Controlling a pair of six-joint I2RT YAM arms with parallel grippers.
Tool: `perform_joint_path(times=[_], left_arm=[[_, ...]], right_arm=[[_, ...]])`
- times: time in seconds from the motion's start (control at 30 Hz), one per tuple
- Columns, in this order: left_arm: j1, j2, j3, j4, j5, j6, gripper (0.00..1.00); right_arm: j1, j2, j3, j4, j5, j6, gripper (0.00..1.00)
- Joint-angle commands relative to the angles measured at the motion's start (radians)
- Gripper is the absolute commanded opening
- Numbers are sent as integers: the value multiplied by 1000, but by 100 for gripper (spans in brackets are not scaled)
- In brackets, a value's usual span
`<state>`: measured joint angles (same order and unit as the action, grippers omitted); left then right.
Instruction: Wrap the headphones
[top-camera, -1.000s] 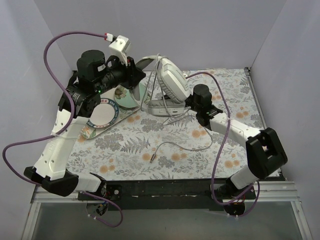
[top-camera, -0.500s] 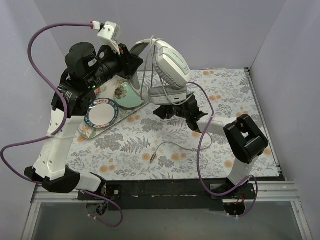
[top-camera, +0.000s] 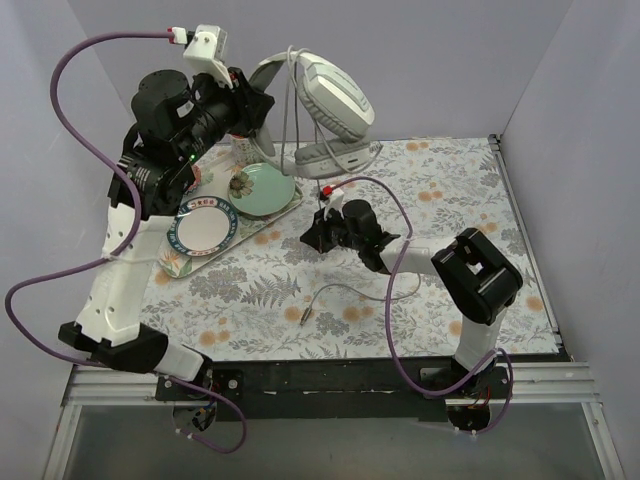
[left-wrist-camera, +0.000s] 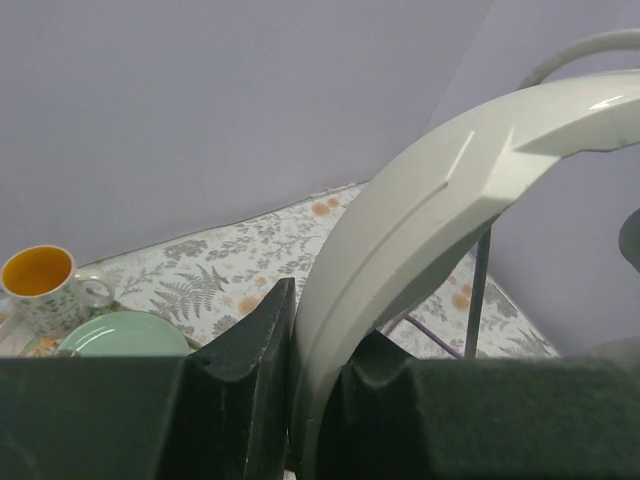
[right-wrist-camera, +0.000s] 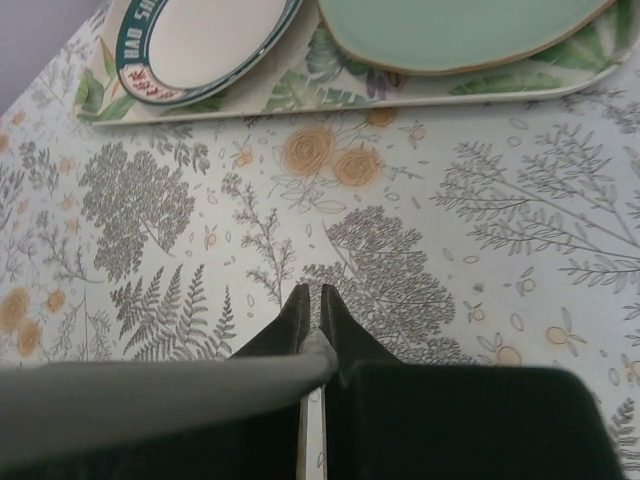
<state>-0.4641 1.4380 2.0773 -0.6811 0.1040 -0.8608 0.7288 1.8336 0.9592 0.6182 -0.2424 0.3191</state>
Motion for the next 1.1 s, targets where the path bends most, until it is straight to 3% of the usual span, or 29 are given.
perform_joint_path(times=[0.0,0.13,0.23,0.33,0.53,0.7,0.83,1.07], left_arm=[[114,24,26,150,-72,-75,6],[299,74,-14,218,-15,-138,6],[367,114,-60,253,9,-193,6],[401,156,-86,276,22,-236,6],[404,196,-190,348,-67,-196,5],[404,188,-414,550,-330,57,5],[368,171,-590,766,-421,267,4],[233,85,-891,1120,-549,686,4]], right_arm=[[70,-8,30,-105,25,-73,1],[155,-8,76,-280,20,-149,1],[228,21,159,-415,38,-186,1],[290,71,275,-517,35,-206,1],[403,177,573,-888,64,-314,1],[487,141,631,-1092,120,-376,1],[512,78,661,-1254,173,-397,1],[509,-17,774,-1547,558,-388,1]])
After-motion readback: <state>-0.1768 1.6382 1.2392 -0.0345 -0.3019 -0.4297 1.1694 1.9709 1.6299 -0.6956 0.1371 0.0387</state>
